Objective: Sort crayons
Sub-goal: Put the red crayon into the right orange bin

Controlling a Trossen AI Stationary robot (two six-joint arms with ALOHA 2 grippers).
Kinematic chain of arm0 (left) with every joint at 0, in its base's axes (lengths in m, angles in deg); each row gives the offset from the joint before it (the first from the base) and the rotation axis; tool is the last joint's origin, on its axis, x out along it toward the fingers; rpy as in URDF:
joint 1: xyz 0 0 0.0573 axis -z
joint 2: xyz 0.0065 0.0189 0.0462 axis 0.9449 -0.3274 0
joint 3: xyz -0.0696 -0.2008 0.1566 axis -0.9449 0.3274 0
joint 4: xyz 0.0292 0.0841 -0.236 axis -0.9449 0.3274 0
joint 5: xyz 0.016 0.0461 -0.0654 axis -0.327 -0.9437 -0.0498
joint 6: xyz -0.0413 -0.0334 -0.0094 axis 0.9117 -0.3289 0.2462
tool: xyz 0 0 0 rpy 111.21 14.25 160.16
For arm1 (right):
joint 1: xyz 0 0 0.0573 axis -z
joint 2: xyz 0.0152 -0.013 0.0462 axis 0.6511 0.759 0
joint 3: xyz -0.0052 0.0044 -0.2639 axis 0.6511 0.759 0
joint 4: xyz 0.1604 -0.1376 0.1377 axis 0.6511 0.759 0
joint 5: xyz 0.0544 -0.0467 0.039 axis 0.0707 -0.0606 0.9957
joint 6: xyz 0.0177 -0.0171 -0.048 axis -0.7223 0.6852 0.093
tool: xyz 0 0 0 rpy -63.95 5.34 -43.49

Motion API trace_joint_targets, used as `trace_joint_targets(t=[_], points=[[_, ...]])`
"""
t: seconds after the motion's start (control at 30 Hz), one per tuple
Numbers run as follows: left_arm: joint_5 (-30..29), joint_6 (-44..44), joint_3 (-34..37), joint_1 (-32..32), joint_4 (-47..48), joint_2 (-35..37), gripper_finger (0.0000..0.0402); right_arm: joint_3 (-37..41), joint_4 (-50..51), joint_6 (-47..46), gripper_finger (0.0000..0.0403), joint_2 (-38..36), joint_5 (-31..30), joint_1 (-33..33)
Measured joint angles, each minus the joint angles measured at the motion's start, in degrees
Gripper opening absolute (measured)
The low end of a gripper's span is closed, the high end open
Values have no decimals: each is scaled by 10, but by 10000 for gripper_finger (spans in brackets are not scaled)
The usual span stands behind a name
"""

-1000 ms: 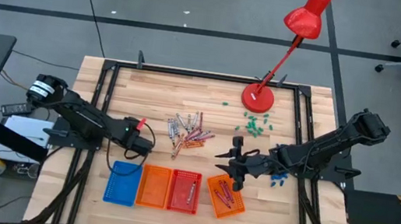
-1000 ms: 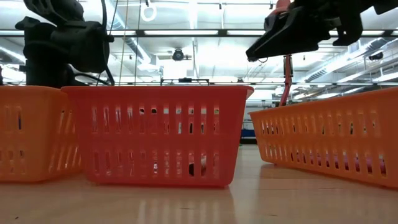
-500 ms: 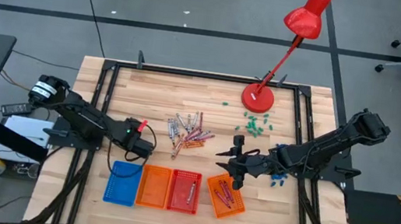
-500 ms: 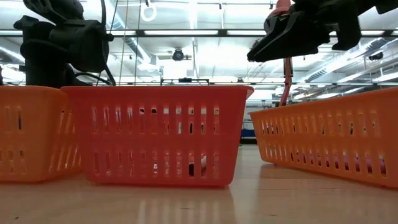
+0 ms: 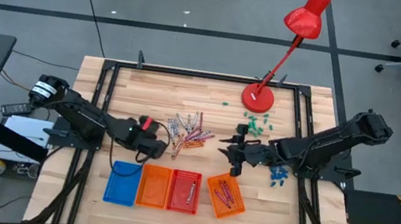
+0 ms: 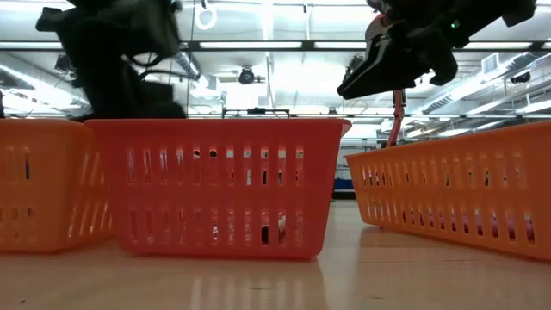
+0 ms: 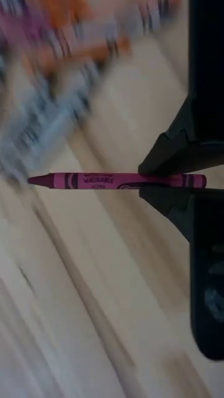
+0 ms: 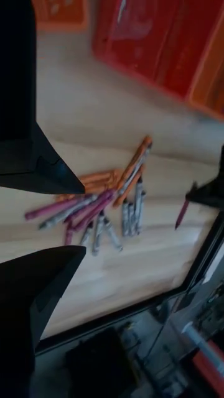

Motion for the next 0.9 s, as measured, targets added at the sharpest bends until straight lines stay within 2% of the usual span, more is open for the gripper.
trace_joint_targets(t=[0.17,0.3,0.5,0.8,0.9], points=[[-7,-87,0,0,-162,-2,36,0,47,-43,148,-50,-8,22],[-7,-148,0,2,-302,-4,36,0,91,-72,148,-101,-44,42],[-9,-193,-1,19,-459,-11,36,6,98,-103,148,-180,-78,70],[-13,-203,-9,55,-690,-119,36,24,97,-117,148,-260,-78,79],[-14,-201,-45,56,-711,-160,36,24,96,-117,148,-265,-77,79]])
